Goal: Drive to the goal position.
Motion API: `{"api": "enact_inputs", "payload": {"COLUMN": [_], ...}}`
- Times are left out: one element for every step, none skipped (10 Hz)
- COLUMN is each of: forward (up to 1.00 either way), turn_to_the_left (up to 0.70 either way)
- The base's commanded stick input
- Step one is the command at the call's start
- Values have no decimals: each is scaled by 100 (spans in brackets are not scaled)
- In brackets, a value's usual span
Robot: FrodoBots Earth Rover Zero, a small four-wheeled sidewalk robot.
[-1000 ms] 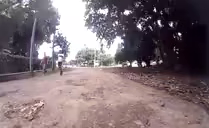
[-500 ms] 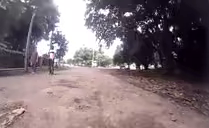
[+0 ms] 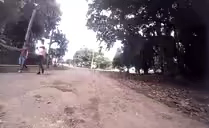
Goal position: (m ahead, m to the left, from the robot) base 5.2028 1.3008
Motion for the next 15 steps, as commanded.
{"api": "enact_inputs", "payload": {"forward": [70, 70, 70, 70, 70, 70, 70, 70, 70, 70, 70, 70, 70, 70, 70], "turn_to_the_left": [0, 0, 0, 0, 0, 0, 0, 11, 31, 35, 10, 0, 0, 0, 0]}}
